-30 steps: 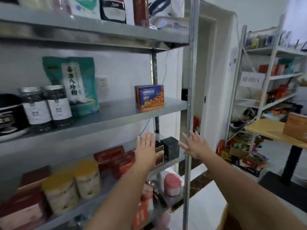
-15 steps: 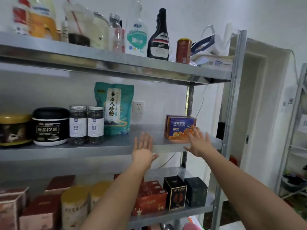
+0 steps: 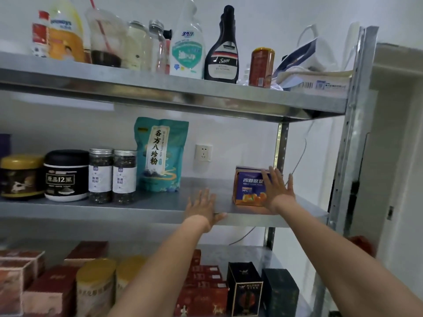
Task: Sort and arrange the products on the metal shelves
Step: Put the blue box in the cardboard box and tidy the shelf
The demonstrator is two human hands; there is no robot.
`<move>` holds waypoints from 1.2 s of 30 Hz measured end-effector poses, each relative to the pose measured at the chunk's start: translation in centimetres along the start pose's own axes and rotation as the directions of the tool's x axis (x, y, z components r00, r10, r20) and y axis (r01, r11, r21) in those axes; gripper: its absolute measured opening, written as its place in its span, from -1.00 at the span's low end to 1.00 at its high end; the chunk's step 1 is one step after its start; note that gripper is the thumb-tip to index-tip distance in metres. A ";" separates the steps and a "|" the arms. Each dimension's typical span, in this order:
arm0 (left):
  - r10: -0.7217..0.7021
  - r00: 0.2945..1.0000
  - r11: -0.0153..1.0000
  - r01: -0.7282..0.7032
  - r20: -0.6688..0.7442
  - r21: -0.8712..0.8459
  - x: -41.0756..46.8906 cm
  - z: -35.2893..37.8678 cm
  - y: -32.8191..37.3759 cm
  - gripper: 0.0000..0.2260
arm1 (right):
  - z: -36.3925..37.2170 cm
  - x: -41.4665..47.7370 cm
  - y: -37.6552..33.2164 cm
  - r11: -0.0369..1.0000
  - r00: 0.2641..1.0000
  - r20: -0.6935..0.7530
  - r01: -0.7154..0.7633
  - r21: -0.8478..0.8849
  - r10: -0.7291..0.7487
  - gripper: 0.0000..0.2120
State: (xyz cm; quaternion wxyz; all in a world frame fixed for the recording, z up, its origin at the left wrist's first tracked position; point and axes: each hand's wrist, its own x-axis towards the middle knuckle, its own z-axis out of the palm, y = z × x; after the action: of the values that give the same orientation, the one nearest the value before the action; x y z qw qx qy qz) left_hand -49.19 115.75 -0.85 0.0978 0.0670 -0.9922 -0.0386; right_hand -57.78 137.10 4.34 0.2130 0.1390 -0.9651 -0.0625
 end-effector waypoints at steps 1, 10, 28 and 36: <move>-0.009 1.000 1.000 0.009 0.008 -0.008 0.2 0.1 0.0 -0.33 | 0.1 0.2 0.3 1.000 1.000 -0.015 0.009 0.011 -0.009 -0.08; -0.056 0.998 0.998 0.056 -0.007 0.032 0.0 0.3 0.5 -0.40 | 0.3 -0.6 2.0 0.969 0.964 -0.266 0.090 0.228 -0.027 -0.23; 0.078 0.894 0.633 -0.386 -0.442 -0.671 -4.9 -1.2 6.5 -0.29 | 0.3 -6.2 3.6 0.712 0.825 -0.554 0.454 0.536 -0.109 -0.41; -0.188 0.884 0.166 -0.401 -0.428 -0.901 -5.6 -2.3 8.0 -0.70 | -1.9 -7.6 2.8 0.420 0.827 -0.561 0.524 0.741 -0.040 -0.27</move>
State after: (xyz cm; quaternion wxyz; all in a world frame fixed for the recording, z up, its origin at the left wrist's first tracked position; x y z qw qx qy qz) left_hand -44.28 124.28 1.08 0.3446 -0.0777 -0.6801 -0.6424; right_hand -51.05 141.90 3.61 0.3196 0.4040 -0.7373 0.4371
